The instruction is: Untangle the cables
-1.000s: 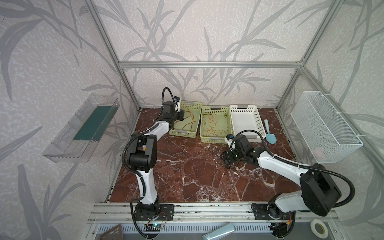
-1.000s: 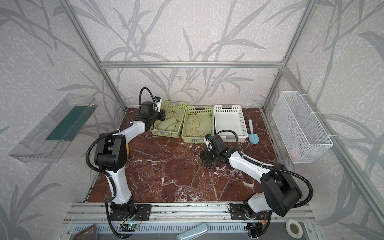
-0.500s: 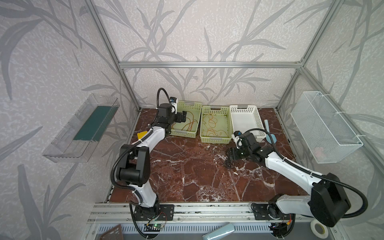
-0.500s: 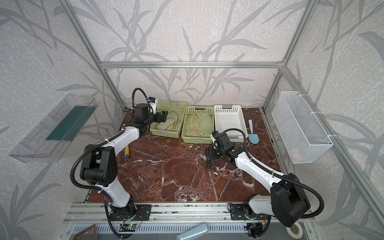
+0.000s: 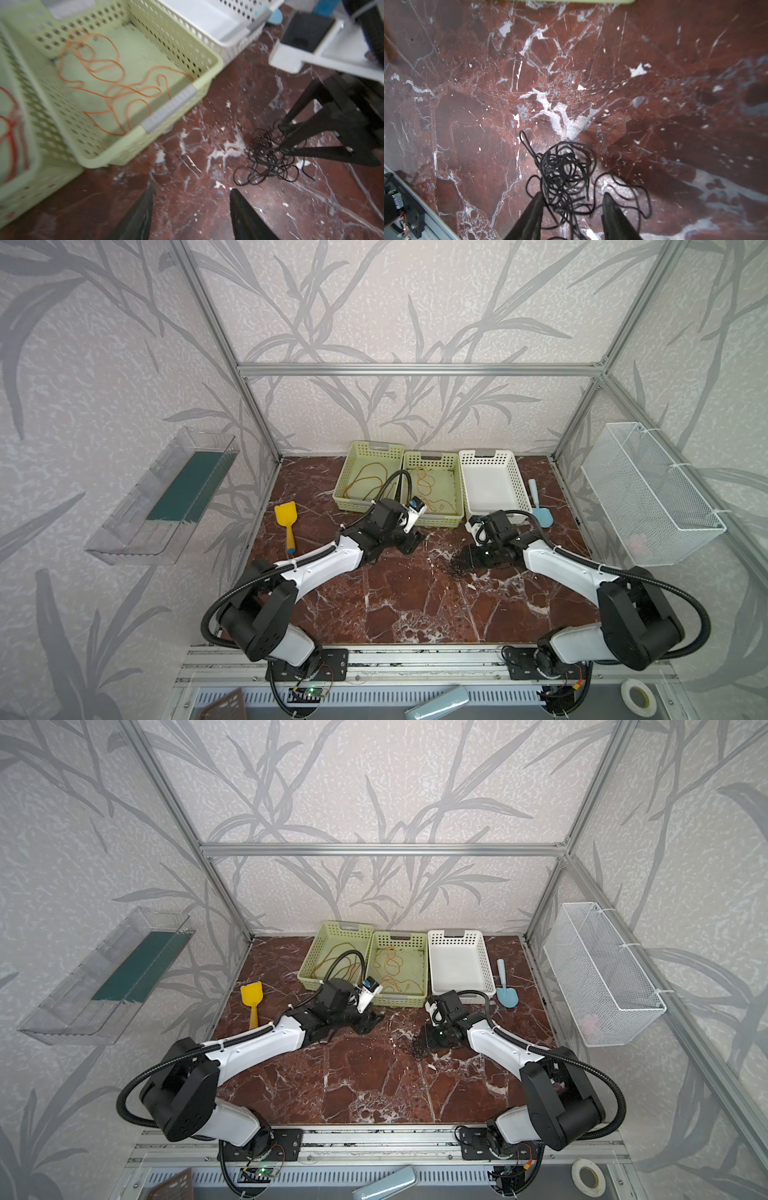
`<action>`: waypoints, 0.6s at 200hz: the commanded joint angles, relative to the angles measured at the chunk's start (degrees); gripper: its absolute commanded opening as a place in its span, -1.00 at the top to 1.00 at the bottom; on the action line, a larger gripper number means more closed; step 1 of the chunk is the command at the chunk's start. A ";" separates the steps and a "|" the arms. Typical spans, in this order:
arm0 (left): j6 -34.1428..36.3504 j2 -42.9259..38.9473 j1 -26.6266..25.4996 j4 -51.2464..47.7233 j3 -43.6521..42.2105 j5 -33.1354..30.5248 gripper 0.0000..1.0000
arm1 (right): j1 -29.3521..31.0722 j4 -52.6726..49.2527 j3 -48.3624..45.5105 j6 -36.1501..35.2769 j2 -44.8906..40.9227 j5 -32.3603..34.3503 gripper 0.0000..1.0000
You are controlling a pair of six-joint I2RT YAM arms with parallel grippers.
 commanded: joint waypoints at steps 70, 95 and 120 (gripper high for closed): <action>2.09 15.40 -6.41 0.82 4.64 4.16 -0.36 | 0.19 1.15 -0.96 -1.68 1.03 -1.20 0.57; 1.36 17.38 -6.68 3.11 5.04 1.71 -0.41 | 0.16 1.60 -1.45 -1.85 0.84 -1.58 0.67; 0.18 18.72 -6.89 6.08 4.97 0.39 -0.43 | 0.19 1.61 -1.37 -2.27 0.89 -1.91 0.75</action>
